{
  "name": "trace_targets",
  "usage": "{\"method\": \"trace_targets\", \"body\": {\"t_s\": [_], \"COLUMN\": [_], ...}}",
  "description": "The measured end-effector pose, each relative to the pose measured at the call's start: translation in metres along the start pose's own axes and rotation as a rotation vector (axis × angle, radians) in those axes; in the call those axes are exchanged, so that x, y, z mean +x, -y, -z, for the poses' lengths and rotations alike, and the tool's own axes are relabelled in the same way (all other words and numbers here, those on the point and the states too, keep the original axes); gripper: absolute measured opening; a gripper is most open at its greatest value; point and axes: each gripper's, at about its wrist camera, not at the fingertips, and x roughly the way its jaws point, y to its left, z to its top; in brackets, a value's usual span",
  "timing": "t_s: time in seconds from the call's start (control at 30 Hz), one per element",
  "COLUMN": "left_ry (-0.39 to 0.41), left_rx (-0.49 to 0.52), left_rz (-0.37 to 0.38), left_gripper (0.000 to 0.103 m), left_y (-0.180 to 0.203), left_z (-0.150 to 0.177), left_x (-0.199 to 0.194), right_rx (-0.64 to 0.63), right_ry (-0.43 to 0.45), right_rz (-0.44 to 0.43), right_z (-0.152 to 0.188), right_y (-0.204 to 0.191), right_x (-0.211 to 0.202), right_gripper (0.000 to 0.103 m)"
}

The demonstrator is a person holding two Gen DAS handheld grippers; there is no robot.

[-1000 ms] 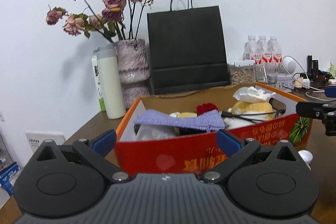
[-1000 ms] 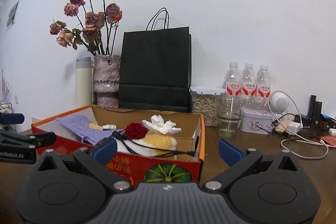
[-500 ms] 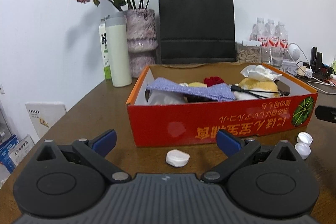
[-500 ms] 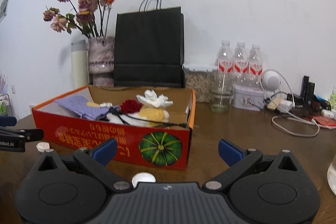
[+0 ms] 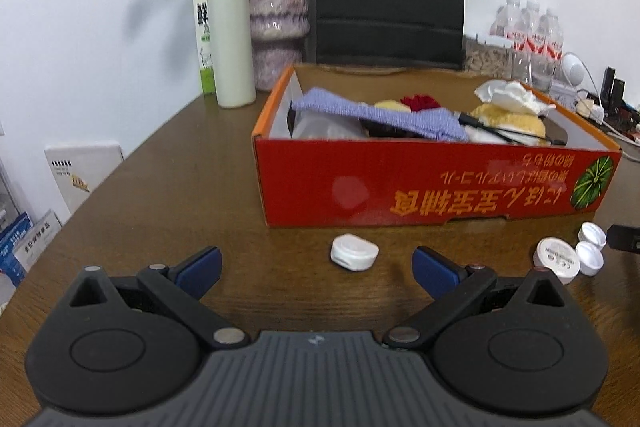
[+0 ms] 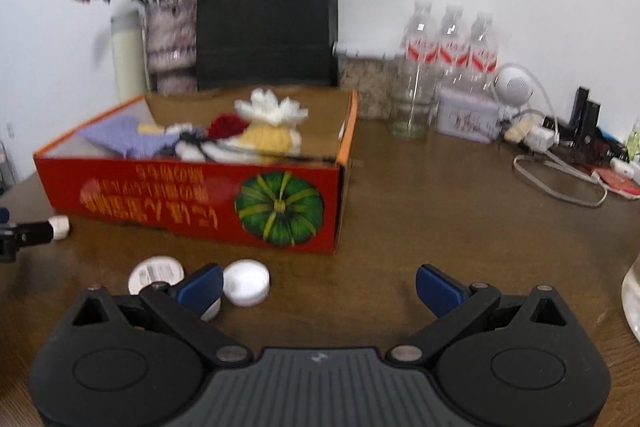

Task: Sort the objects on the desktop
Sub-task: 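Withdraw both grippers from the box back toward the white caps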

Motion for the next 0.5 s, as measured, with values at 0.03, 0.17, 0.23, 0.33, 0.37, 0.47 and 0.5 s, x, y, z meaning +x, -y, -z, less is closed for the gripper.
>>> {"method": "trace_targets", "body": {"t_s": [0.03,0.17,0.23,0.33,0.37,0.47,0.5], "left_ry": [-0.012,-0.1,-0.101,-0.101,-0.101,-0.101,-0.102], "left_rx": [-0.001,-0.013,-0.014,-0.012,-0.011,-0.007,-0.005], "left_rz": [0.002,0.022,0.021,0.024,0.027,0.032,0.035], "left_gripper": [0.103,0.103,0.103,0.103,0.103,0.103,0.103], "left_y": [0.0,-0.002,-0.003,-0.003,-0.003,-0.003,-0.003], "left_z": [0.0,0.002,0.002,0.001,0.001,-0.002,-0.003], "left_x": [0.002,0.015,0.015,0.014,0.015,0.018,0.019], "right_rx": [-0.001,0.001,-0.003,-0.008,-0.01,-0.011,-0.01], "right_ry": [-0.021,-0.083,-0.084,-0.084,-0.085,-0.085,-0.085], "right_rz": [-0.008,-0.025,-0.027,-0.033,-0.035,-0.037,-0.037], "right_z": [0.0,0.002,0.002,0.001,0.001,-0.001,-0.001], "right_y": [0.0,-0.001,-0.002,-0.002,-0.002,-0.003,-0.003], "right_x": [0.003,0.012,0.012,0.013,0.014,0.016,0.016], "right_gripper": [0.103,0.103,0.103,0.103,0.103,0.103,0.103]}}
